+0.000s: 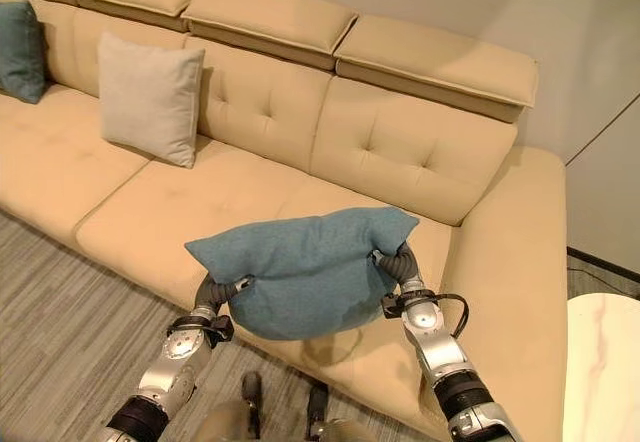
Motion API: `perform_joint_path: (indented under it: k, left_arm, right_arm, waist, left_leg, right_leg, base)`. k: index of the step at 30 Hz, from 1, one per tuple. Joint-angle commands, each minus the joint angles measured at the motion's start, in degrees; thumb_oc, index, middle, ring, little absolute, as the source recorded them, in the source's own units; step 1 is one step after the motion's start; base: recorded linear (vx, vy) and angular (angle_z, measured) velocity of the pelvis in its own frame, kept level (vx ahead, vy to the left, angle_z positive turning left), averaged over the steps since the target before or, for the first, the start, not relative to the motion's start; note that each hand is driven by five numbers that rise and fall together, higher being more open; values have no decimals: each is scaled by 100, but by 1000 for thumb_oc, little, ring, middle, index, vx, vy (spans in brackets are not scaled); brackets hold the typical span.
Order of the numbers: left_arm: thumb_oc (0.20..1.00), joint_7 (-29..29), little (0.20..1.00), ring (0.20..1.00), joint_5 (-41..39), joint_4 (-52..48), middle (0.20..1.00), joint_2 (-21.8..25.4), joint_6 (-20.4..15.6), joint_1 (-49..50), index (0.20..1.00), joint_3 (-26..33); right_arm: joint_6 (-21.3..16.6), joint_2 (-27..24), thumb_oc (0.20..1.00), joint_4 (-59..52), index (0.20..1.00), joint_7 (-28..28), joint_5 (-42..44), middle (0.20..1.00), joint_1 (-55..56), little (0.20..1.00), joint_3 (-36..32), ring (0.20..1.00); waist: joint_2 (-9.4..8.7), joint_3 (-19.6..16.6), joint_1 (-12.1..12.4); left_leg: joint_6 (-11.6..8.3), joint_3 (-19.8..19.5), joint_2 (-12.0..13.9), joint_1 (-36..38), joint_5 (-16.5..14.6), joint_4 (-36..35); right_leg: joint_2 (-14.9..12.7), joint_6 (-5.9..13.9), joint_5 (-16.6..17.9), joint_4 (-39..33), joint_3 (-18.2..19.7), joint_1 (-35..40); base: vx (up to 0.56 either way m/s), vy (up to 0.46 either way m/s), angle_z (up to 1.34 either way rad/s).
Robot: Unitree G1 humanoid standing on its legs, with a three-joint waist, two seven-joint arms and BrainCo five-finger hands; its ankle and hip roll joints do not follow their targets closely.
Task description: Pick up all the scattered cushions and arrange them neatly on the sofa.
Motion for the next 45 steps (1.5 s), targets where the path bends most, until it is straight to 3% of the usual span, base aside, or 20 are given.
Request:
perform_joint_path:
  k: [1, 6, 11, 14, 15, 17, 19, 22, 24, 27, 29, 33, 34, 37, 41, 45]
  left_arm:
    - [200, -206, 200, 200, 45, -611, 200, 35, -448, -335, 200, -115]
    - [200, -236, 200, 200, 118, -676, 200, 132, -408, -263, 200, -97]
    - [200, -199, 200, 200, 107, -726, 200, 308, -393, -315, 200, 46]
    - [200, -151, 200, 200, 73, -741, 200, 306, -447, -266, 200, 161]
    - [200, -152, 200, 200, 72, -741, 200, 305, -448, -266, 200, 161]
    - [200, -120, 200, 200, 18, -689, 200, 300, -469, -273, 200, 199]
    - [200, -176, 200, 200, -30, -676, 200, 275, -475, -279, 200, 188]
    - [200, -183, 200, 200, -62, -637, 200, 216, -481, -281, 200, 158]
    - [200, -192, 200, 200, -63, -623, 200, 192, -473, -303, 200, 116]
    - [200, -216, 200, 200, -75, -658, 200, 161, -464, -323, 200, 98]
    - [200, -162, 200, 200, -126, -694, 200, 112, -465, -382, 200, 150]
    - [200, -127, 200, 200, -94, -716, 200, 122, -450, -428, 200, 184]
    - [200, -49, 200, 200, -89, -724, 200, 145, -429, -504, 200, 191]
    - [200, -2, 200, 200, -49, -778, 200, 146, -428, -460, 200, 208]
    - [200, -21, 200, 200, -33, -752, 200, 106, -440, -352, 200, 249]
    - [200, -65, 200, 200, 10, -790, 200, 176, -416, -292, 200, 273]
  right_arm:
    - [-516, 205, 200, -334, 200, -9, 52, 200, -374, 200, -61, 200]
    - [-473, 249, 200, -397, 200, 37, -38, 200, -282, 200, -51, 200]
    - [-430, 364, 200, -478, 200, 146, -118, 200, -293, 200, -12, 200]
    - [-434, 441, 200, -478, 200, 176, -178, 200, -398, 200, 79, 200]
    - [-434, 441, 200, -478, 200, 176, -178, 200, -398, 200, 79, 200]
    - [-416, 406, 200, -358, 200, 165, -193, 200, -533, 200, 147, 200]
    - [-419, 392, 200, -323, 200, 212, -139, 200, -556, 200, 158, 200]
    - [-453, 336, 200, -393, 200, 186, -126, 200, -459, 200, 78, 200]
    - [-468, 283, 200, -459, 200, 152, -125, 200, -400, 200, 27, 200]
    - [-493, 141, 200, -557, 200, 130, -60, 200, -278, 200, -53, 200]
    - [-447, 84, 200, -545, 200, 100, -28, 200, -246, 200, -74, 200]
    - [-422, 12, 200, -515, 200, 66, -39, 200, -241, 200, -139, 200]
    - [-392, -3, 200, -494, 200, 34, -33, 200, -238, 200, -153, 200]
    - [-369, 24, 200, -471, 200, 0, -36, 200, -196, 200, -175, 200]
    - [-339, 53, 200, -479, 200, 50, -99, 200, -125, 200, -163, 200]
    - [-305, 68, 200, -519, 200, 85, -166, 200, -135, 200, -150, 200]
  waist:
    - [-16, -388, 80]
    - [11, -506, 98]
    - [79, -452, 86]
    - [116, -421, 127]
    - [118, -418, 128]
    - [122, -395, 157]
    - [87, -386, 139]
    - [15, -428, 65]
    - [-9, -451, 10]
    - [-43, -388, -36]
    - [-33, -294, 47]
    - [-62, -334, 8]
    - [-50, -295, 34]
    - [59, -237, 112]
    - [195, -338, 78]
    - [214, -398, 87]
  left_leg:
    - [61, -8, -117, 360, 3, -42]
    - [170, 64, -185, 674, -62, 1]
    - [401, 440, -177, 960, -304, 78]
    - [443, 764, -129, 1115, -464, 72]
    - [442, 765, -126, 1122, -465, 69]
    - [447, 1014, -88, 1240, -587, 49]
    - [433, 1064, -69, 1298, -669, 138]
    - [370, 1031, -119, 1348, -705, 156]
    - [306, 1023, -103, 1317, -750, 258]
    - [126, 940, 25, 981, -843, 1184]
    - [90, 628, 8, 620, -826, 1527]
    - [83, 584, 125, 474, -626, 1103]
    - [21, 513, 257, 337, -383, 767]
    - [-66, 94, 218, 341, -141, 413]
    - [-69, 17, 196, 604, -80, 136]
    - [-2, 153, 169, 833, -123, 9]
  right_leg:
    - [-276, 844, -410, 259, 183, 156]
    - [-434, 857, -575, 512, 338, 275]
    - [-602, 1022, -649, 1590, 511, -123]
    - [-803, 1086, -489, 1509, -1, -454]
    - [-799, 1085, -485, 1500, -1, -445]
    - [-891, 1101, -261, 1065, -636, -756]
    - [-895, 1130, -247, 859, -760, -645]
    - [-799, 1070, -189, 780, -491, -591]
    - [-805, 1035, -182, 700, -541, -528]
    - [-796, 918, -215, 576, -609, -318]
    - [-725, 833, -286, 450, -562, -115]
    - [-720, 884, -303, 317, -561, 6]
    - [-692, 897, -367, 320, -502, 69]
    - [-579, 868, -489, 363, -304, 186]
    - [-652, 894, -492, 336, -193, 268]
    - [-751, 938, -459, 312, -126, 323]
  base:
    - [215, 125, -40]
    - [190, 152, -37]
    - [123, 195, -50]
    - [46, 90, -44]
    - [74, -1, -132]
    - [96, -24, -104]
    - [128, -70, -35]
    - [112, -102, -12]
    - [127, -139, 3]
    - [63, -93, 23]
    - [72, -69, 19]
    - [115, 7, -7]
    - [135, 73, 2]
    - [97, 78, -5]
    - [134, 139, -29]
    - [121, 134, -11]
